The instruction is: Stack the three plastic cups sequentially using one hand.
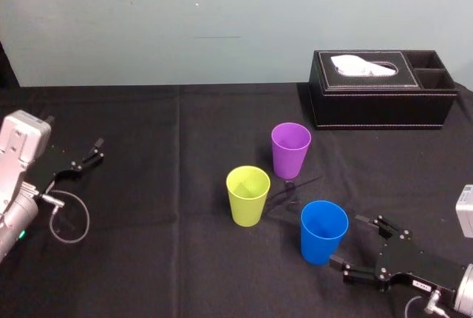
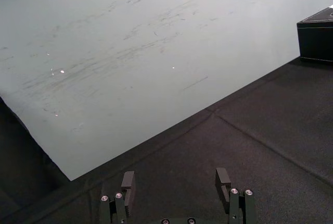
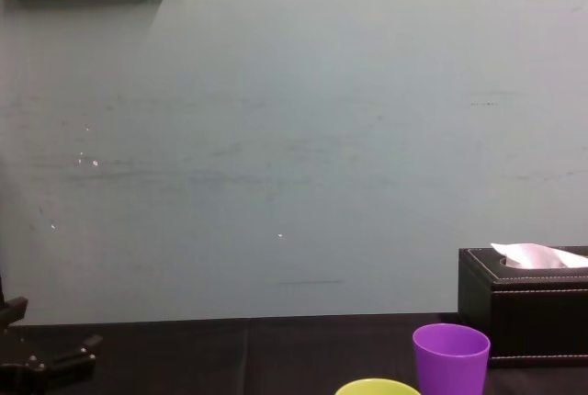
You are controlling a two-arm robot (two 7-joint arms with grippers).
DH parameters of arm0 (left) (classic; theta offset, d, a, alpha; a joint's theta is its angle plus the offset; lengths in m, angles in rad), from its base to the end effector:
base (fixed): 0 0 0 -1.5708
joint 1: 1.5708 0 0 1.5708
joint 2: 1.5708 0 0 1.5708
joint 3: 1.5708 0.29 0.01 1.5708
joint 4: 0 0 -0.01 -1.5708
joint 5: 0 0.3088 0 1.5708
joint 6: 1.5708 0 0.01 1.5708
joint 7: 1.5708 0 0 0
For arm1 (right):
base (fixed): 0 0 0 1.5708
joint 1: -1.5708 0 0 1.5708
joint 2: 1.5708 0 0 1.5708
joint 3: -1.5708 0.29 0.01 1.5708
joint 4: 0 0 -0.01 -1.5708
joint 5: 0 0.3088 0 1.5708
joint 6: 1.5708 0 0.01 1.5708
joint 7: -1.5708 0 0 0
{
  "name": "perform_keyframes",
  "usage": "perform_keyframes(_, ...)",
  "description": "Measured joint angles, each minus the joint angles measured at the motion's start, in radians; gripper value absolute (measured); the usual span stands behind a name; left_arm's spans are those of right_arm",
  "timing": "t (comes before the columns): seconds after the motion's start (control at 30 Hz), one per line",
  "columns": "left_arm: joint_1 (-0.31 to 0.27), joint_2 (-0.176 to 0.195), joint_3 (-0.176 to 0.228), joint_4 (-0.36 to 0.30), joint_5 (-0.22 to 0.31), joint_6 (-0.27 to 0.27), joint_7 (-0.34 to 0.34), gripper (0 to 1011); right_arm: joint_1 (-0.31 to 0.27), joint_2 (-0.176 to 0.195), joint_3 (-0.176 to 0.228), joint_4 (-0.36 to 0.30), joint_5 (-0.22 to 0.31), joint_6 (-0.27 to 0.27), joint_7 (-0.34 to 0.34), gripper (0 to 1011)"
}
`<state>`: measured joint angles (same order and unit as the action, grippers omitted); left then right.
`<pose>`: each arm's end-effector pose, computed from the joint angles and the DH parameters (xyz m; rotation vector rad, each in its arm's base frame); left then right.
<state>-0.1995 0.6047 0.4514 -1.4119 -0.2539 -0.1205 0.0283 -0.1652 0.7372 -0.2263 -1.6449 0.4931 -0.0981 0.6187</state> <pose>0.3581 0.0827 -0.3023 0.3046 -0.2850 1.2480 0.2743 -0.1310 -0.3025 -0.2472 0.0293 -0.6905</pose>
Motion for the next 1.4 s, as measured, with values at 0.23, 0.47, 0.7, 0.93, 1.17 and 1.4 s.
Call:
perform_keyframes(0.23, 0.0, 0.0, 0.0, 0.0, 0.0, 0.0, 0.0, 1010, 0.018, -0.008, -0.017, 0.006, 0.002, 0.009, 0.0, 1004)
perform_keyframes(0.47, 0.0, 0.0, 0.0, 0.0, 0.0, 0.0, 0.0, 1010, 0.035, -0.016, -0.031, 0.013, 0.002, 0.014, -0.003, 1004)
perform_keyframes(0.7, 0.0, 0.0, 0.0, 0.0, 0.0, 0.0, 0.0, 1010, 0.053, -0.025, -0.044, 0.021, -0.004, 0.019, -0.01, 1004)
perform_keyframes(0.93, 0.0, 0.0, 0.0, 0.0, 0.0, 0.0, 0.0, 1010, 0.071, -0.037, -0.059, 0.03, -0.012, 0.022, -0.017, 1004)
perform_keyframes(1.17, 0.0, 0.0, 0.0, 0.0, 0.0, 0.0, 0.0, 1010, 0.087, -0.053, -0.077, 0.039, -0.035, 0.021, -0.033, 1004)
perform_keyframes(1.4, 0.0, 0.0, 0.0, 0.0, 0.0, 0.0, 0.0, 1010, 0.107, -0.072, -0.091, 0.055, -0.059, 0.024, -0.046, 1004)
